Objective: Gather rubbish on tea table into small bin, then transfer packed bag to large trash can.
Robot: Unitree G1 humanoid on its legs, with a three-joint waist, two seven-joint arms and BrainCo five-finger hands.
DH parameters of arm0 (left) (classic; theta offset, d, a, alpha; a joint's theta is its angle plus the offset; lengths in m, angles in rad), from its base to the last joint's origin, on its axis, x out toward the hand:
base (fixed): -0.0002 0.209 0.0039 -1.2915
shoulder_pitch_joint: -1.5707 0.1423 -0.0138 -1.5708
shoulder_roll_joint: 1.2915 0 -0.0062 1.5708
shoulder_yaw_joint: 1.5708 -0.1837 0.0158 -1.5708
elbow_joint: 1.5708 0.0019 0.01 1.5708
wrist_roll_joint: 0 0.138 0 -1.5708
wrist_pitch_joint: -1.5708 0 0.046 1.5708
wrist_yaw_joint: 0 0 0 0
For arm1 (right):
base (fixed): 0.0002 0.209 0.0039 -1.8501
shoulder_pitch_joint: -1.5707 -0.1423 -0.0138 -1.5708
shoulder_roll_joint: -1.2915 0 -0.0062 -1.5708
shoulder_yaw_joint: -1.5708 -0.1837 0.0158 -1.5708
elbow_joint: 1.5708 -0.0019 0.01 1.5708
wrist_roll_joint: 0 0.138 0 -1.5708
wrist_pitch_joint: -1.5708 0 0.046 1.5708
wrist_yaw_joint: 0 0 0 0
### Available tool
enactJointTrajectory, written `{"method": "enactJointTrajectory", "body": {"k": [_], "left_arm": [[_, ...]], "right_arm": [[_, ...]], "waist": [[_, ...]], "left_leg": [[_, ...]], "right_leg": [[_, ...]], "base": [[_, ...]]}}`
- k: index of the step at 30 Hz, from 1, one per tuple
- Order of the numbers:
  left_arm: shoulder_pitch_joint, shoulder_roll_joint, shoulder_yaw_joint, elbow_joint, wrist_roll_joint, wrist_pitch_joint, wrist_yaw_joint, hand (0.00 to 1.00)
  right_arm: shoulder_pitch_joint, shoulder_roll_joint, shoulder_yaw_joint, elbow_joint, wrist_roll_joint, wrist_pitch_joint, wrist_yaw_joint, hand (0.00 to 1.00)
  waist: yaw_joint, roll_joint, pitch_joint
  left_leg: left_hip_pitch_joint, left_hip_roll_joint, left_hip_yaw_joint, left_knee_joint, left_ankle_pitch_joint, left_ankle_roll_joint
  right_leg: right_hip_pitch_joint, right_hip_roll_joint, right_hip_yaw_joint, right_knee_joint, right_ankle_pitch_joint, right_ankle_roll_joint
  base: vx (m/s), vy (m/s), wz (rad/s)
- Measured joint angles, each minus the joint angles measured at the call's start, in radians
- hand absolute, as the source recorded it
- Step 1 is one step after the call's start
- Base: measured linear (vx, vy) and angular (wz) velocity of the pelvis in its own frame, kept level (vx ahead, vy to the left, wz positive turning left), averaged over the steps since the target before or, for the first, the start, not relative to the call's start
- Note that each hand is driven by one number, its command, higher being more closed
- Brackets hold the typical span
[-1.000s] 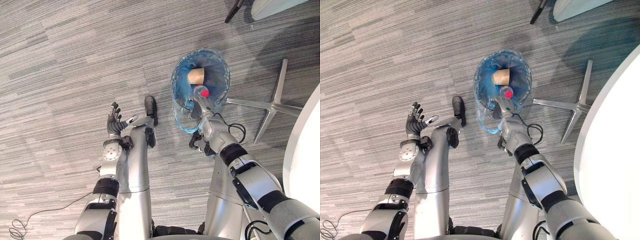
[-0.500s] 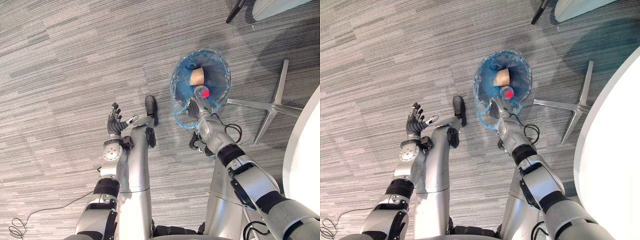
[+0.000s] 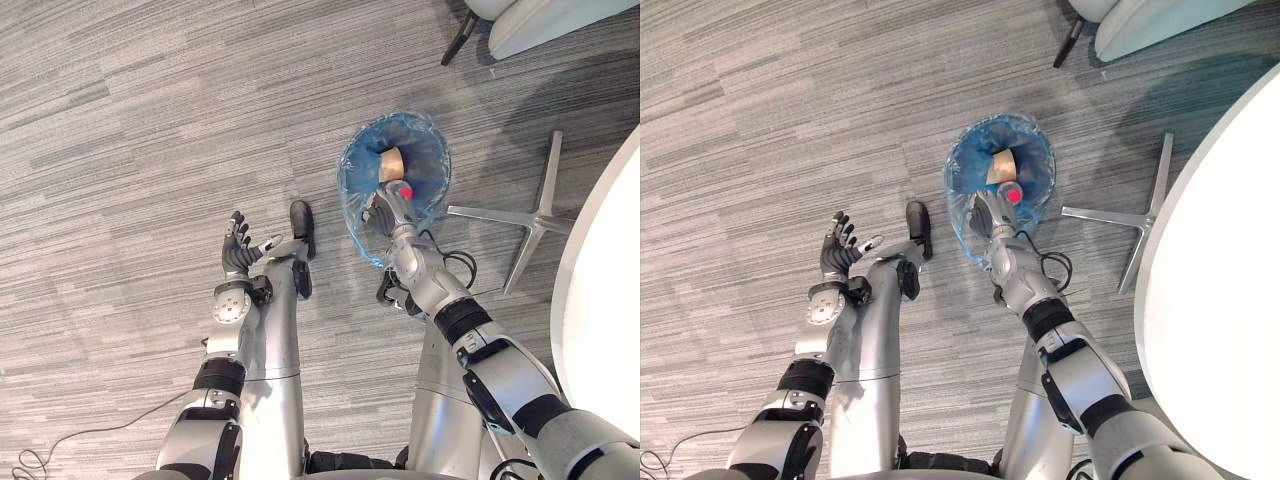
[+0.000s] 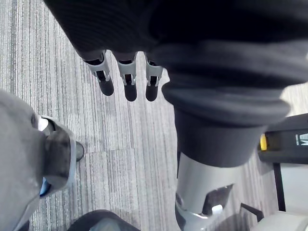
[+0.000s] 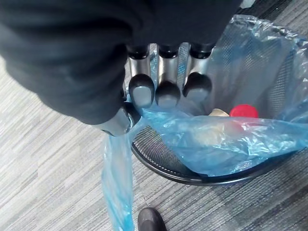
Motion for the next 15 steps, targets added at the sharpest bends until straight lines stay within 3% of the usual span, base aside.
{"method": "enactJointTrajectory", "body": {"k": [15], "left_arm": [[0.000,-0.019,0.013,0.005,0.001,0.002,0.002,0.00]], "right_arm": [[0.053,0.001,-0.038,-0.145,-0.002,0.000,-0.003,0.00]], "waist": [[-0.002,0.000,0.000]], "left_leg": [[0.021,0.009,-0.003,-0.025,0.014,-0.003]], "right_leg": [[0.020,0.013,-0.009,-0.020,0.003,-0.005]], "base": [[0.00,-0.006,-0.01]]}}
